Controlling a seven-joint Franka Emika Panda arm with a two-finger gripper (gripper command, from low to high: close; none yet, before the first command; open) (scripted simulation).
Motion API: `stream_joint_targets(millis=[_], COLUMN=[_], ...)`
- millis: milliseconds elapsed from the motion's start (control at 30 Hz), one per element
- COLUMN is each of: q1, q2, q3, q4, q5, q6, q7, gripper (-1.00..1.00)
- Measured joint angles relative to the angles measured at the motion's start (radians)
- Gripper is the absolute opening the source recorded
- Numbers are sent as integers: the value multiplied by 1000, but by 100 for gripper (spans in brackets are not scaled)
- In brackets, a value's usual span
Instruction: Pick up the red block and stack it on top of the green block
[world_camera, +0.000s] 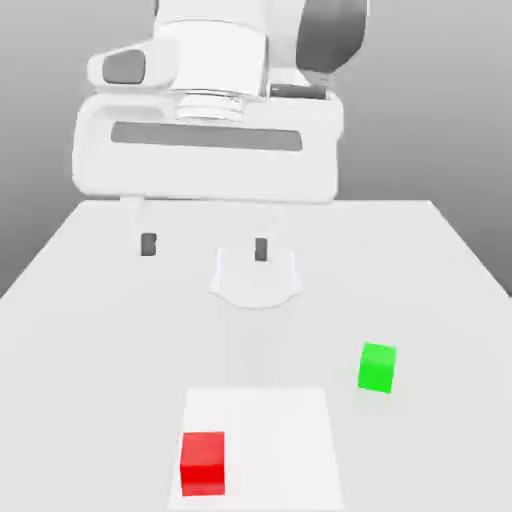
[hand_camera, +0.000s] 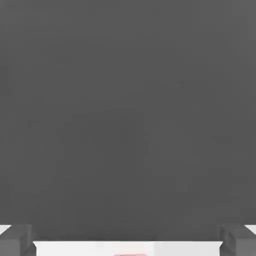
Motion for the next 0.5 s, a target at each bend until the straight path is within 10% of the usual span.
stream_joint_targets(millis=[433,467,500], q1=[-51,-54,-54], q2=[471,504,504], q3=[14,18,18], q4=[-57,-52,-52], q5=[82,85,85], q6=[256,284,284], q7=[-124,-127,-127], gripper=[0,-100,-100])
